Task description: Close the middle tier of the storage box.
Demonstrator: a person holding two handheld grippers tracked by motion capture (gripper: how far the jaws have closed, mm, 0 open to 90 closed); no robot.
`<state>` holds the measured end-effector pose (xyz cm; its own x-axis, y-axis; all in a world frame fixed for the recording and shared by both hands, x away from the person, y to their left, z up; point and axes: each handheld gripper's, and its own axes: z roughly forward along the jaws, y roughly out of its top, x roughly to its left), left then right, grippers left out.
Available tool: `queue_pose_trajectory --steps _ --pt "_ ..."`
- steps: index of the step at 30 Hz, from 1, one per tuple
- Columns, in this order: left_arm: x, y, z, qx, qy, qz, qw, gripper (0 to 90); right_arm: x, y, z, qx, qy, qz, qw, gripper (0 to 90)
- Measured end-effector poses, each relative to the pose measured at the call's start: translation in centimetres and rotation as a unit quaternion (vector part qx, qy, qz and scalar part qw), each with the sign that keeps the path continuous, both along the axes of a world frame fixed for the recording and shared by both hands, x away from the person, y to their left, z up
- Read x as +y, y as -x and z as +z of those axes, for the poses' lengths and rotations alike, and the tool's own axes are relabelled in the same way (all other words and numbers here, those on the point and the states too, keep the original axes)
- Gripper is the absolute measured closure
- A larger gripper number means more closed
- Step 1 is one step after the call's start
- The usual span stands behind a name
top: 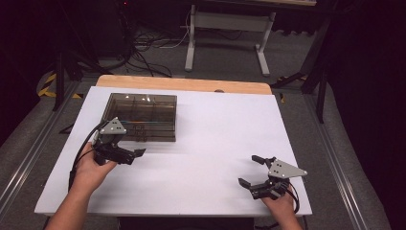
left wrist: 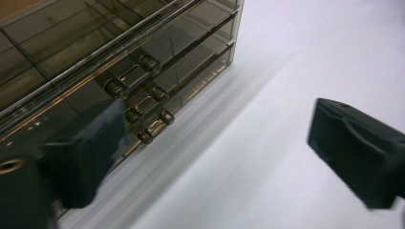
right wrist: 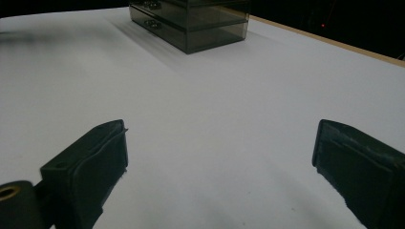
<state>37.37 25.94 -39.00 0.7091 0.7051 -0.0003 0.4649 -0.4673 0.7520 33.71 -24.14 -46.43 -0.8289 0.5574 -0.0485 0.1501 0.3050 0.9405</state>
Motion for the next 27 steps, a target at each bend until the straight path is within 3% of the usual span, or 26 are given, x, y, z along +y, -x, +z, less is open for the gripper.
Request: queue_pose_trajectory --steps 3,6,9,12,16,18,23,27 --pt "-0.1 0.3 -0.1 -0.004 0.002 -0.005 1.0000 0.0 0.0 0.0 0.0 0.000 0.001 0.000 1.0000 5.4" --pt "0.3 1.0 -0.4 -0.017 0.039 -0.021 0.9989 0.0 0.0 0.0 0.0 -0.001 0.001 -0.001 1.0000 5.4" --pt "0.6 1.6 -0.5 -0.033 0.055 -0.028 0.9975 0.0 0.0 0.0 0.0 0.000 0.000 0.000 1.0000 5.4" --pt "1.0 2.3 -0.6 -0.046 0.080 -0.030 0.9953 0.0 0.0 0.0 0.0 0.000 0.000 0.000 1.0000 5.4" --pt "1.9 3.3 -1.3 -0.087 0.103 -0.022 0.9906 0.0 0.0 0.0 0.0 0.000 0.000 0.001 1.0000 5.3" --pt "2.3 3.7 -1.8 -0.087 0.118 -0.024 0.9889 0.0 0.0 0.0 0.0 0.000 0.000 0.001 1.0000 5.4" --pt "3.2 4.5 -3.1 -0.098 0.114 -0.023 0.9884 0.0 0.0 0.0 0.0 0.000 0.000 0.002 1.0000 5.4" --pt "3.7 5.1 -4.1 -0.092 0.127 -0.026 0.9873 0.0 0.1 0.0 0.0 0.000 0.000 0.001 1.0000 5.4"
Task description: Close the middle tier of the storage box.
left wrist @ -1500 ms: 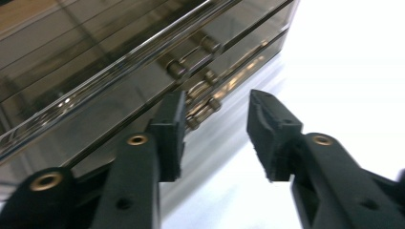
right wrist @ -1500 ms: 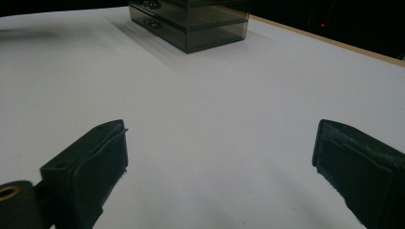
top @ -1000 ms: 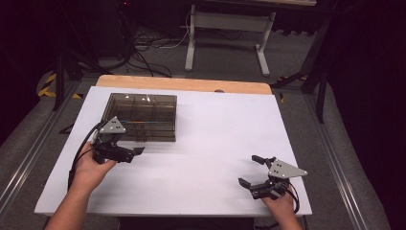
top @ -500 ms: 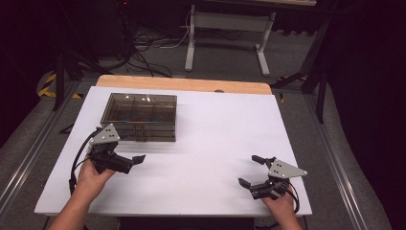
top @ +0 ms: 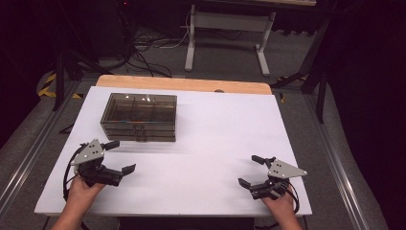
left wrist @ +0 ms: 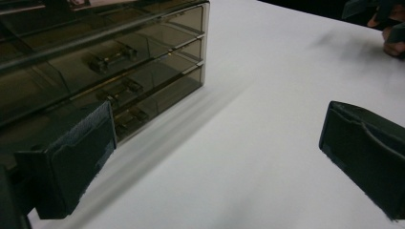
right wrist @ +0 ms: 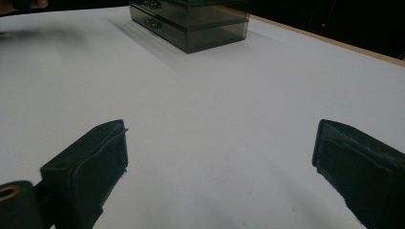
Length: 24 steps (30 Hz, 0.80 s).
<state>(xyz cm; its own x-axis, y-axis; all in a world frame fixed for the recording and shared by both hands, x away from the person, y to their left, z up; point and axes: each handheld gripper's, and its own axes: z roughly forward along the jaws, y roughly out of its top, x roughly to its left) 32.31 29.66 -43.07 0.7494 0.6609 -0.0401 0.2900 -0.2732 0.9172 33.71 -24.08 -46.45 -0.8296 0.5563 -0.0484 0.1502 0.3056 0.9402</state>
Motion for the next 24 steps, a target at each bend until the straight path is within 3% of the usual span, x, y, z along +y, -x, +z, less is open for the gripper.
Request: queue_pose_trajectory --steps 7,17,20,24 --pt "1.0 0.5 -1.4 0.000 0.011 0.009 0.9999 0.0 0.0 0.0 0.0 0.000 0.000 0.000 1.0000 5.3" --pt "2.1 0.9 -3.0 -0.012 0.001 0.026 0.9996 0.0 0.0 0.0 0.0 -0.002 0.000 0.001 1.0000 5.4" --pt "2.4 0.7 -3.4 0.001 0.017 0.029 0.9994 0.0 0.0 0.0 0.0 -0.001 0.000 0.001 1.0000 5.4" --pt "2.3 0.6 -3.4 -0.003 0.006 0.031 0.9995 0.0 0.0 0.0 0.0 -0.001 -0.001 0.001 1.0000 5.4"
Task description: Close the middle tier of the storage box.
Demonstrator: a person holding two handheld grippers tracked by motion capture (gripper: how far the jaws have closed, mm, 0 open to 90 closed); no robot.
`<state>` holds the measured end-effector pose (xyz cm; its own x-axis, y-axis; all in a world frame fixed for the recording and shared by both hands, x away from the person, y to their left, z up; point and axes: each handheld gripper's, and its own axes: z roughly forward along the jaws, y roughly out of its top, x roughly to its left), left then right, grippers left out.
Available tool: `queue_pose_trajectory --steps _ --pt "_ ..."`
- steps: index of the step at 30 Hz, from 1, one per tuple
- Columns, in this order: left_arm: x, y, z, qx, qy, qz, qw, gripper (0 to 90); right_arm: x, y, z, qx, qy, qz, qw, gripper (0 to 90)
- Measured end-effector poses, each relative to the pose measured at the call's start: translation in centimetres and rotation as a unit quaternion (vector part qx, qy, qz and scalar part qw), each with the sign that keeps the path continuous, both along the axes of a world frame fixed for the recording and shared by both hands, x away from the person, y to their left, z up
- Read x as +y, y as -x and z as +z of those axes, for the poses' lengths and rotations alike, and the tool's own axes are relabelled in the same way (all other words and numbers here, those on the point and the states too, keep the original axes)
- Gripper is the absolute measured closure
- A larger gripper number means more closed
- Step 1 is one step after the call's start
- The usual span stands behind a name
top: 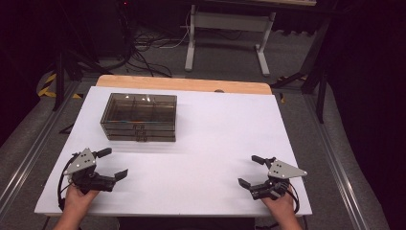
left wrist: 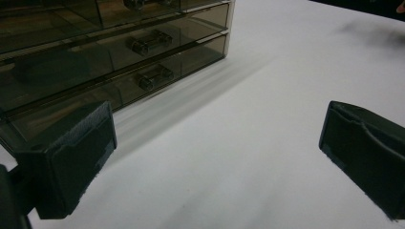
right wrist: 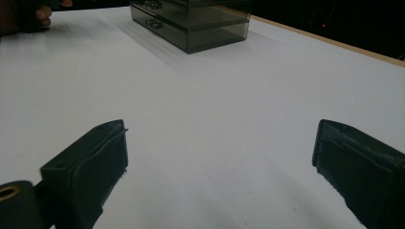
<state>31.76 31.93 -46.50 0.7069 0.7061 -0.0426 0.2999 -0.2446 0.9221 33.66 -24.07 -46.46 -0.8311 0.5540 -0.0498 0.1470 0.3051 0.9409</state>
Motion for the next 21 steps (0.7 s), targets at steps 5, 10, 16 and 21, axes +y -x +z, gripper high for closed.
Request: queue_pose_trajectory --steps 5,10,16,21 --pt "-0.29 -0.17 -0.06 -0.007 0.000 0.001 1.0000 0.0 0.03 0.00 0.01 0.000 0.000 0.001 1.0000 5.3" --pt "-0.34 -0.30 -0.06 -0.005 -0.007 0.001 1.0000 0.0 0.06 -0.01 0.01 0.001 0.000 0.000 1.0000 5.3" --pt "-0.43 -0.32 -0.08 -0.006 -0.010 0.004 0.9999 0.0 0.03 -0.04 0.00 0.000 0.000 -0.001 1.0000 5.4" --pt "-0.75 -0.29 -0.08 -0.005 -0.021 0.003 0.9998 0.1 -0.02 -0.02 0.01 0.001 -0.001 -0.001 1.0000 5.4"
